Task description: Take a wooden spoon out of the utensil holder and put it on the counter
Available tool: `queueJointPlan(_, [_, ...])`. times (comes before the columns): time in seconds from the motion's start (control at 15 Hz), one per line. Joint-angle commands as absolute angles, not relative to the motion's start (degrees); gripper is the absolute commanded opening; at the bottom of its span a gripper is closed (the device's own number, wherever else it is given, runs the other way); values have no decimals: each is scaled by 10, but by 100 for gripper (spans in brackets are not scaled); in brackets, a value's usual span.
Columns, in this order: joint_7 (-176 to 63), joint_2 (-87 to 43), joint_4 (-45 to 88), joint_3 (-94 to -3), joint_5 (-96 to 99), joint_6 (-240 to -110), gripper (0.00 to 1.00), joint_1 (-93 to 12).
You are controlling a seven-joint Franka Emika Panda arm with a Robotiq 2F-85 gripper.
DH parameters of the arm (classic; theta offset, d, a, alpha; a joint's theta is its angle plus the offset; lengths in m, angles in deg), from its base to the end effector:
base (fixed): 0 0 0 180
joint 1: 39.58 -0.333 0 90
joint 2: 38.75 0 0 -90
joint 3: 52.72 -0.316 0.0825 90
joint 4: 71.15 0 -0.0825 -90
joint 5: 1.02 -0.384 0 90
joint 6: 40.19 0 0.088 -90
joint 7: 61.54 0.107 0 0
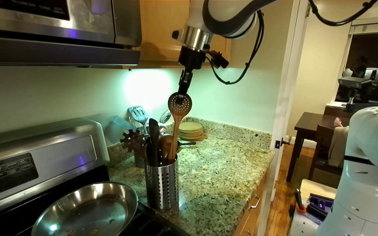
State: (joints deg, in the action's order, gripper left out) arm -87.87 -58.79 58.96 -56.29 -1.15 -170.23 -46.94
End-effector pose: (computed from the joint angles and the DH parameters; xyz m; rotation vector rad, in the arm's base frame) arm 0.4685 0.0930 0.5330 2.8725 0.9665 0.5237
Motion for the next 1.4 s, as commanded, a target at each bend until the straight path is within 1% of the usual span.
queueJointPlan(0.0, [-861, -617, 575, -559, 6, -1677, 9, -472])
queueJointPlan(0.67, [-817, -665, 547, -558, 64, -1641, 9, -455])
queueJointPlan(1.33, [-804, -663, 534, -530, 56, -1541, 9, -436])
